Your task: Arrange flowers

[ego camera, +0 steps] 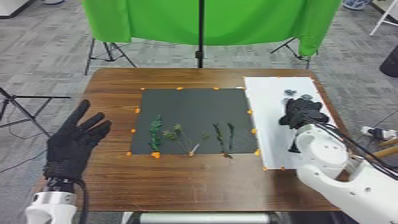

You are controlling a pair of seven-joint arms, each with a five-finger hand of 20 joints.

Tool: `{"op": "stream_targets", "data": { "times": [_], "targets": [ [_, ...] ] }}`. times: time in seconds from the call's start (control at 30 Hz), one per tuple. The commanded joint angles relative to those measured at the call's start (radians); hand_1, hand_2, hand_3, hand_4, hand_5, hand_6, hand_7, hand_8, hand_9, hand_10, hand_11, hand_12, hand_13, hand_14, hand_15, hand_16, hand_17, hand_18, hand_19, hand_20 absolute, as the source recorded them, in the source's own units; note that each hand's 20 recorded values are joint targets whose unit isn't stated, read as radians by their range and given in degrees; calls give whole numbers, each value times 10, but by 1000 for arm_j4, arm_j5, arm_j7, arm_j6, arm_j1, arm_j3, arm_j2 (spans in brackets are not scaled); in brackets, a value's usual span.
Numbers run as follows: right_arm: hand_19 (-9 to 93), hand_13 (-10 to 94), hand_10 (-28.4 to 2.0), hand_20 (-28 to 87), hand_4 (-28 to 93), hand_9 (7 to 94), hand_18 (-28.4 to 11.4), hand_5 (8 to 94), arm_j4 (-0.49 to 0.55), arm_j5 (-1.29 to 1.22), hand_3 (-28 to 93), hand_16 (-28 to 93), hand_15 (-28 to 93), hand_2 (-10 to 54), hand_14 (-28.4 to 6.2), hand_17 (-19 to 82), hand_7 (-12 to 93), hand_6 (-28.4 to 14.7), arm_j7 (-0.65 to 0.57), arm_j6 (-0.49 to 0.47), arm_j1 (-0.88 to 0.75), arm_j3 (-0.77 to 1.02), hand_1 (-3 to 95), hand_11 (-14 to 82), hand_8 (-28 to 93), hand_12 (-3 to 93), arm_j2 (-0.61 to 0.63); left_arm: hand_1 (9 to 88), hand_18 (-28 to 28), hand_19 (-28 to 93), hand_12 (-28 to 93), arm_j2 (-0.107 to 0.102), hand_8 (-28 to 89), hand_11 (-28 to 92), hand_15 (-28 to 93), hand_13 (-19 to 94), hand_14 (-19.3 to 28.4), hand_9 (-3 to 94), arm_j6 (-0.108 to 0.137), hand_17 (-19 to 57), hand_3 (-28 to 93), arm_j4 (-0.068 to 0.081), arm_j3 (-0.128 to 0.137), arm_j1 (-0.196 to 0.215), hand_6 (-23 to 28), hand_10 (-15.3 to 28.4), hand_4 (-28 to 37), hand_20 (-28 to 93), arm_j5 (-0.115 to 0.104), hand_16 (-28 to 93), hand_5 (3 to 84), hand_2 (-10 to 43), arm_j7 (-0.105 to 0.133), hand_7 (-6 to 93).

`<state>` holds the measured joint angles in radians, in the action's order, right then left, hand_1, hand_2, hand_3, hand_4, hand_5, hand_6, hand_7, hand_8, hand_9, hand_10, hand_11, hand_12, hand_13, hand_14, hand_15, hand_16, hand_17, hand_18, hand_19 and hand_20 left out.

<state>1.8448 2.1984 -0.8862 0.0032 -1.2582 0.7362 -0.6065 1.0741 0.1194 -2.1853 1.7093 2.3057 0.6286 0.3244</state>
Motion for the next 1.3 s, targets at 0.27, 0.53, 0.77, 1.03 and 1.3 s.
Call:
{"op": "stream_targets", "data": {
  "times": [0.27,0.53,0.77,1.03,1.3],
  "targets": [
    [748,663,-94,397,-283,819,-280,764,-100,126,667,170,685,-95,-94,244,171,2,-79,69,118,-199,528,246,-20,292,-46,239,284,418,122,26,-107,212,476,234,283,317,-23,-60,776,6,2,5,42,191,-271,394,16,-63,321,63,-35,124],
    [783,738,-81,417,-282,908,-269,862,-9,193,653,202,687,-95,-73,273,167,12,-55,126,108,-148,575,264,19,304,-93,238,284,417,122,-4,-108,211,477,235,283,317,-5,-60,775,-8,22,30,42,190,-271,393,5,-63,320,63,-10,125],
    [816,747,-85,437,-283,916,-267,878,23,219,673,209,705,-95,-79,278,158,7,100,203,281,-320,570,284,23,299,-331,238,284,418,122,-5,-107,212,477,234,284,317,1,-60,775,-23,52,22,43,191,-272,394,12,-63,320,63,1,125],
    [818,742,-84,451,-283,909,-257,883,-163,218,651,216,715,-95,-76,264,156,14,322,266,384,-459,575,322,27,289,-602,237,284,418,122,-8,-108,212,478,234,284,316,0,-60,774,-22,65,-23,42,191,-274,395,23,-63,321,63,-33,125],
    [806,744,-84,462,-283,910,-264,899,-294,143,606,218,720,-95,-76,258,157,27,332,281,502,-639,590,379,28,247,-688,236,284,418,122,-68,-108,213,479,235,284,317,9,-59,775,-3,34,-93,42,192,-274,396,12,-63,321,63,-17,126]
  ]
}}
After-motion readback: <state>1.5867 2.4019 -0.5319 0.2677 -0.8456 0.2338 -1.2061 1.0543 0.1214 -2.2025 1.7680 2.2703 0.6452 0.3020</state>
